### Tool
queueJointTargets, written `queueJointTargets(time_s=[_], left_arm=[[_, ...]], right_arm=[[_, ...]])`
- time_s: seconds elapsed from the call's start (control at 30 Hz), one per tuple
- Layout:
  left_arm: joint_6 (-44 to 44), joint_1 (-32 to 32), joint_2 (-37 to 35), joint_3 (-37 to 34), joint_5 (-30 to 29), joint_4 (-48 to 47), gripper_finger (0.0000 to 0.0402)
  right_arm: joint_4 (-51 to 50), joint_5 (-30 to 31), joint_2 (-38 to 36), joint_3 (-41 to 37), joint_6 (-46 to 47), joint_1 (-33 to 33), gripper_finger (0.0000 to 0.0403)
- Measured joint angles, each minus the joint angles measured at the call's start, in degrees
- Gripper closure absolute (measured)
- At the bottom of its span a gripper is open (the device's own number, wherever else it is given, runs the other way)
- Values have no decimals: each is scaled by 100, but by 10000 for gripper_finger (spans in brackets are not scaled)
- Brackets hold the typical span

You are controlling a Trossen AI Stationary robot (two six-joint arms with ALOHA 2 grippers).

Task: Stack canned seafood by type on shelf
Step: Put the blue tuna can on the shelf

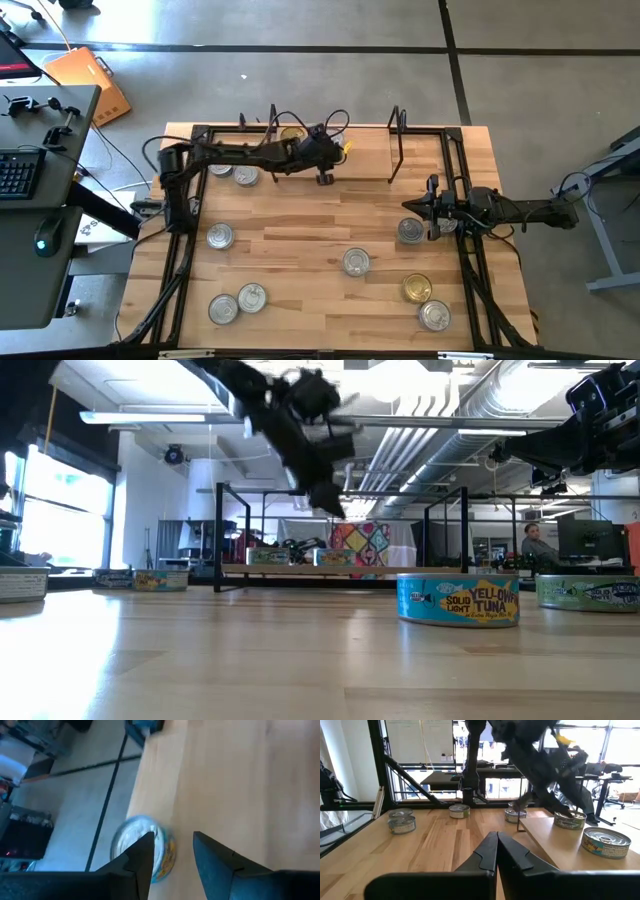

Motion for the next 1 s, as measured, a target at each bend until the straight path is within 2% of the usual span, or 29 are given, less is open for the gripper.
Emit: queueJointTargets(time_s=[0.23,0.5,0.6,0.77,0.9,1.0], left_arm=[[-523,-819,-826,-141,513,-445,277],[-819,-2481,-1835,-1754,377,571,333],[-1095,-3194,-2166,-2497,-37,1090,352],[-1624,-4339,-2601,-3454,-1306,1724,374],[-1986,-5020,-2852,-3863,-2069,1611,385],[-2748,-5400,-3049,-3912,-2299,953,389]], right_arm=[[0,2,3,-1,0,1,403],[0,2,3,0,-1,0,403],[2,0,13,0,0,0,403],[1,1,31,-1,0,0,403],[2,2,33,0,0,1,403],[2,2,37,0,0,0,403]])
